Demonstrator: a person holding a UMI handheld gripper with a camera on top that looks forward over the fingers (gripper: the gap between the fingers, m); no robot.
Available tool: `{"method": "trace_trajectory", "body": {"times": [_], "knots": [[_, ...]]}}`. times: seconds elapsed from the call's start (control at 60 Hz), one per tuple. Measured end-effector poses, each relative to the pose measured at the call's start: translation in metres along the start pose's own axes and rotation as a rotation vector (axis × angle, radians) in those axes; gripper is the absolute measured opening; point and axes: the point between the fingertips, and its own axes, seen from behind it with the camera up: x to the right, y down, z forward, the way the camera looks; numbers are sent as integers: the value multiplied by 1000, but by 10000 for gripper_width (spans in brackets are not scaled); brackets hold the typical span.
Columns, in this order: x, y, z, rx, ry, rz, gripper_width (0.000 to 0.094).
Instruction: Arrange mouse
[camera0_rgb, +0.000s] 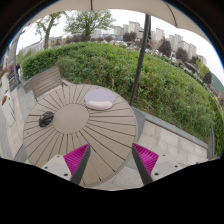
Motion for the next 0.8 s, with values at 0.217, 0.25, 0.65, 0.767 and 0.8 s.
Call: {"method": "trace_trajectory", "body": {"times": [0.217, 0.25, 0.65, 0.767, 0.8], "knots": [[-25, 0, -11, -8, -50, -34, 858], [-33, 1, -10, -15, -56, -34, 858], [-219, -4, -10, 4, -168, -107, 858], [-271, -8, -12, 34, -185, -123, 858], [-285, -9, -11, 46, -189, -122, 858]]}}
